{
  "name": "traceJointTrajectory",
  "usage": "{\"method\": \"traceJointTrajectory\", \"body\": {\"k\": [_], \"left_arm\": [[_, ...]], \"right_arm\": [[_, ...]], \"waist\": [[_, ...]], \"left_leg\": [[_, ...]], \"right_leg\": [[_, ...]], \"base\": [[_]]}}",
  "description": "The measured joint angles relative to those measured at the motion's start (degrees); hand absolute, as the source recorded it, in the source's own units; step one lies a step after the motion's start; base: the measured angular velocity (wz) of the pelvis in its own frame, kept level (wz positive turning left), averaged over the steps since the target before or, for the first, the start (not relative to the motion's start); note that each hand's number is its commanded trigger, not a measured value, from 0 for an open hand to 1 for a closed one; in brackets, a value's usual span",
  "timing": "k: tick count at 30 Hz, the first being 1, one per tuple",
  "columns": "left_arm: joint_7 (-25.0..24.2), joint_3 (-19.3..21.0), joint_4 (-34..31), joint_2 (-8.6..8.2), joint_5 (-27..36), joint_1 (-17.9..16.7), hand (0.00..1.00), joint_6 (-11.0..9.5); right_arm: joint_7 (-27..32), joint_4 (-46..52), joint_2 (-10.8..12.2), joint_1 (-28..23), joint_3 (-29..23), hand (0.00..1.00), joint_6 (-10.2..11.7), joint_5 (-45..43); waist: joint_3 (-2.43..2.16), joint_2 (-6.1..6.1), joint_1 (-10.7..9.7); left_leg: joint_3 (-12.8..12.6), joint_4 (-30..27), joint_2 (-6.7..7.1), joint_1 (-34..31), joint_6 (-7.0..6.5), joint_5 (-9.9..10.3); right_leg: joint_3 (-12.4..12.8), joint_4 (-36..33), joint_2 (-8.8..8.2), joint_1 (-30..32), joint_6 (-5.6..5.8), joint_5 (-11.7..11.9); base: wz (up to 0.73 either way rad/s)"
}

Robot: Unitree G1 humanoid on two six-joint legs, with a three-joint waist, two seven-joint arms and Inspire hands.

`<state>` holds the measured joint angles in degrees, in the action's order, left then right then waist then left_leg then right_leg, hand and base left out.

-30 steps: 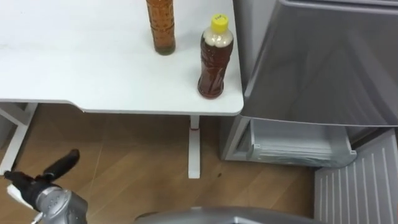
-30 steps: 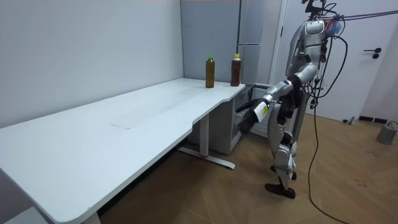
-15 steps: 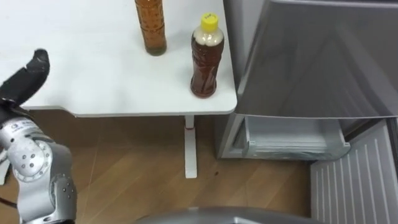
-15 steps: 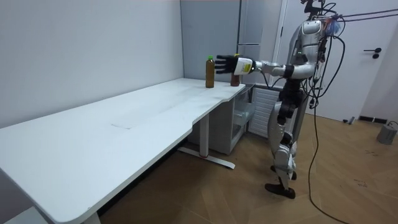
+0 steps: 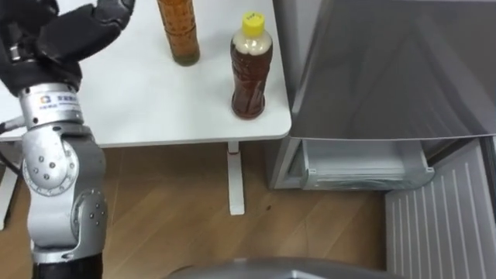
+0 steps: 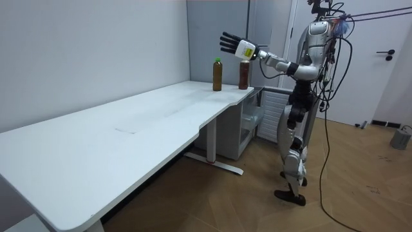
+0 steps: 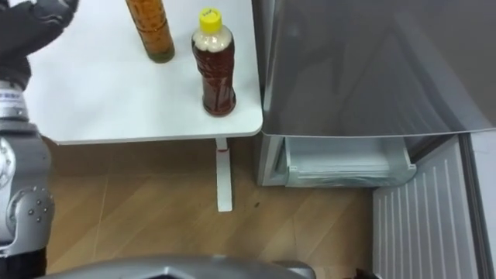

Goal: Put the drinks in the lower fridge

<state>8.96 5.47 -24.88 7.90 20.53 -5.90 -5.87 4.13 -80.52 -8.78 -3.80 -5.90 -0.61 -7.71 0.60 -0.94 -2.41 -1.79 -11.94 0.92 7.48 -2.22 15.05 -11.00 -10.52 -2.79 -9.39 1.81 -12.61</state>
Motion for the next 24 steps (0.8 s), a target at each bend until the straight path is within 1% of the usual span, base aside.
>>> {"method": "traceJointTrajectory", "body": {"k": [2,5,8,10,18,22,24], "left_arm": [[-2.4,-1.1,0.0,0.94,0.0,0.2,0.00,1.1],[-5.6,-1.9,0.0,1.92,0.0,0.2,0.00,2.4],[-7.6,-2.4,0.0,2.24,0.0,0.2,0.00,2.9],[-9.2,-2.5,0.0,2.33,0.1,0.2,0.00,3.5],[-12.9,-2.5,0.0,2.33,0.2,0.2,0.00,5.1],[-14.8,-2.7,0.2,2.30,0.2,0.1,0.00,6.3],[-15.8,-2.8,0.2,2.26,0.2,0.1,0.00,7.0]], "right_arm": [[-0.6,-0.8,-0.1,0.6,0.0,0.00,0.0,-1.0],[-1.5,-2.7,-0.1,1.9,0.0,0.00,-0.3,-1.8],[-1.8,-4.3,-0.4,2.3,0.0,0.00,-0.3,-1.9],[-1.8,-4.6,-0.5,2.6,0.0,0.00,-0.8,-1.9],[-2.6,-4.8,-0.7,2.5,0.0,0.00,-1.9,-1.9],[-3.0,-4.2,-0.9,2.5,0.0,0.00,-2.0,-2.1],[-3.0,-4.2,-1.0,2.4,0.0,0.00,-2.2,-2.1]], "waist": [[-0.05,0.09,-1.1],[-0.04,0.18,-2.1],[-0.08,0.45,-3.0],[-0.08,0.70,-3.6],[-0.04,1.13,-4.0],[0.02,1.44,-4.0],[-0.02,1.50,-3.9]], "left_leg": [[0.1,0.0,-0.01,0.1,-0.01,0.0],[0.1,0.0,-0.05,-0.1,0.01,0.0],[0.2,-0.1,-0.03,-0.2,0.01,0.0],[0.2,-0.3,-0.03,-0.5,0.01,0.0],[-0.6,-0.6,-0.12,-0.1,0.02,0.0],[-0.8,-0.7,-0.23,-0.9,0.01,0.0],[-0.9,-0.5,-0.28,-0.9,0.01,0.0]], "right_leg": [[-0.1,0.0,-0.01,0.2,0.00,0.0],[-0.1,0.0,0.04,0.3,0.00,0.0],[-0.1,0.1,0.03,0.2,-0.01,0.0],[-0.1,0.1,0.01,0.2,-0.02,0.0],[0.2,0.0,0.01,-0.1,-0.03,0.0],[0.2,-0.1,0.02,0.5,-0.17,0.1],[0.2,-0.2,0.06,0.5,-0.21,0.1]], "base": [[0.00],[0.00],[0.01],[0.00],[-0.04],[0.00],[0.00]]}}
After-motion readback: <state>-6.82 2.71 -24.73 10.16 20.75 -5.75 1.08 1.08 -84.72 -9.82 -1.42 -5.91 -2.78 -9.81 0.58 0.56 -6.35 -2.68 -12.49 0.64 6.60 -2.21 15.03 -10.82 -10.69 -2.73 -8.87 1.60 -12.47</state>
